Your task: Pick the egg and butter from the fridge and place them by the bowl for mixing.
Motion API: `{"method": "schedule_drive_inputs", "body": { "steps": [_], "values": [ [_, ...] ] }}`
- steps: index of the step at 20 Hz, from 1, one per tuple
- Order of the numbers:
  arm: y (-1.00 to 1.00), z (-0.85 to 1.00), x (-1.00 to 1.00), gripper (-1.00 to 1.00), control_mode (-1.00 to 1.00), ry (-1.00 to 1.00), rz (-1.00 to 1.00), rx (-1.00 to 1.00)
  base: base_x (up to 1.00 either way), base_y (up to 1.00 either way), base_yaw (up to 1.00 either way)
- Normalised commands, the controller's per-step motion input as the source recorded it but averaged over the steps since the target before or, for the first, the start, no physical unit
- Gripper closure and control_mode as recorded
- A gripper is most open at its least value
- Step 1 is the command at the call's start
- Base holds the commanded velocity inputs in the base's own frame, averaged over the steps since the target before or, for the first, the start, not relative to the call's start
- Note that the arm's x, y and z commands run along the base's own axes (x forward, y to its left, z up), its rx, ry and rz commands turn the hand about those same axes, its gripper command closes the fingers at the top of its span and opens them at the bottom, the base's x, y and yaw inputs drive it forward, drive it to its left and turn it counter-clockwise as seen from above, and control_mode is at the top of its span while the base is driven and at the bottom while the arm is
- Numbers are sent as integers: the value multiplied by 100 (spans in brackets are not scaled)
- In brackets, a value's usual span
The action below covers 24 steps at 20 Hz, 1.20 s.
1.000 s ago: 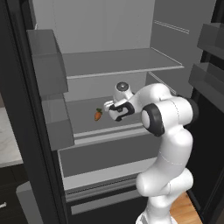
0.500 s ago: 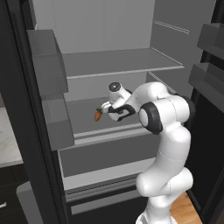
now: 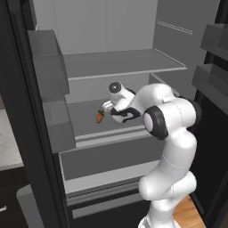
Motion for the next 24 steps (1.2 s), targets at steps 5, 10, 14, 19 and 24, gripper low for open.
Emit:
{"method": "schedule_drive_inputs", "body": {
  "steps": [5, 10, 14, 19, 24],
  "values": [
    [0, 0, -5, 100, -100, -3, 0, 0, 0, 0, 0],
    [3, 57, -67, 100, -100, -25, 0, 0, 0, 0, 0],
    [6, 86, -100, 100, -100, -26, -6, 0, 0, 0, 0],
    [12, 94, -100, 100, -100, -7, -10, 7, 0, 0, 0],
    [15, 100, -100, 100, -100, 1, -13, 13, 0, 0, 0]
  ]
}}
